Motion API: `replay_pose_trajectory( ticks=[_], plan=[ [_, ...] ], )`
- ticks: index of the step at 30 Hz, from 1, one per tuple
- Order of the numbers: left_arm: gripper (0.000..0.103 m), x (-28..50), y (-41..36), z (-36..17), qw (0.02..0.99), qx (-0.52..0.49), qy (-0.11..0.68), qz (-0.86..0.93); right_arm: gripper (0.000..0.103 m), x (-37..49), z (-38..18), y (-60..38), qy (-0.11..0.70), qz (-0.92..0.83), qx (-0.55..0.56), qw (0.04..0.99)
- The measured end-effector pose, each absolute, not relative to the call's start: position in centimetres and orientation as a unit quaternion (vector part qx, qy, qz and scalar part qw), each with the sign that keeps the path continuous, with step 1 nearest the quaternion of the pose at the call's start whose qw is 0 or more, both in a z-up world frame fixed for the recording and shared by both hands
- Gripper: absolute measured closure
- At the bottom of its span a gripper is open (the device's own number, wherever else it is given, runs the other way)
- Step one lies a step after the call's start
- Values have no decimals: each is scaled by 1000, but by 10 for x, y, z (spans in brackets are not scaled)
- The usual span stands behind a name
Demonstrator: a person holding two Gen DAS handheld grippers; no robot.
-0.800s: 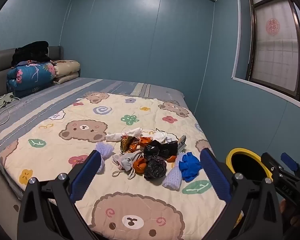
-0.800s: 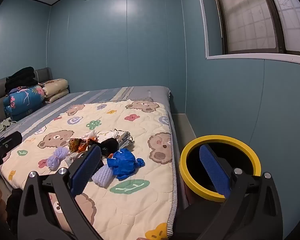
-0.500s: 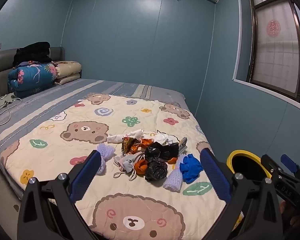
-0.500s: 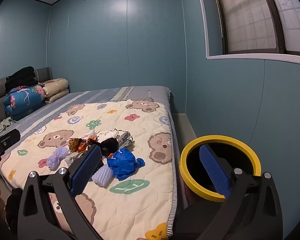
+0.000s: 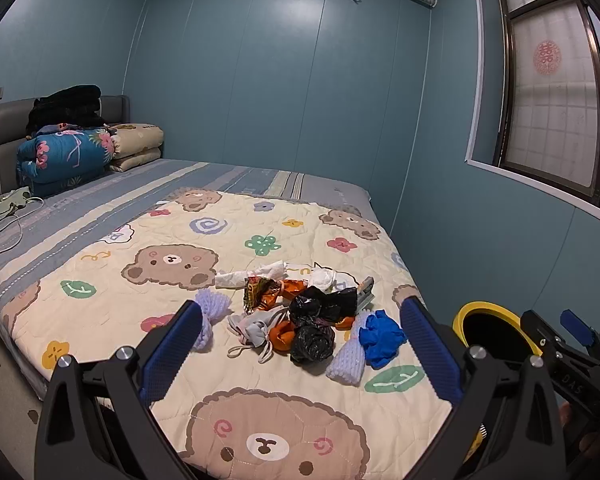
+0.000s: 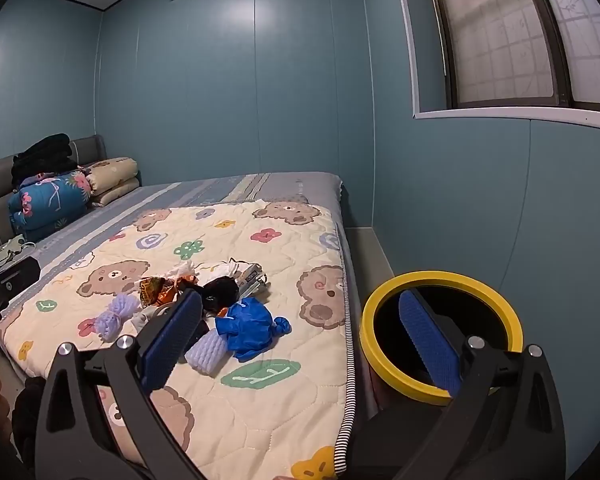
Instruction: Collect trash
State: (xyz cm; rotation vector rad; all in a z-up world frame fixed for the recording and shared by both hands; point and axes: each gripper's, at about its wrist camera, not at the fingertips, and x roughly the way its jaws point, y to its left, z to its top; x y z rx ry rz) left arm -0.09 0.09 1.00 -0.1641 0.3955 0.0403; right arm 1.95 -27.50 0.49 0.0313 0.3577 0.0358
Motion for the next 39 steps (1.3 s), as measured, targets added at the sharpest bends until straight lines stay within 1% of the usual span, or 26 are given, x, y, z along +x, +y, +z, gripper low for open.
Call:
replay_pose_trajectory(
  ticks=[39],
  plan=[
    [7, -1, -2, 5, 977, -83, 195, 19, 8, 22, 3, -274, 183, 18, 17, 983]
  ],
)
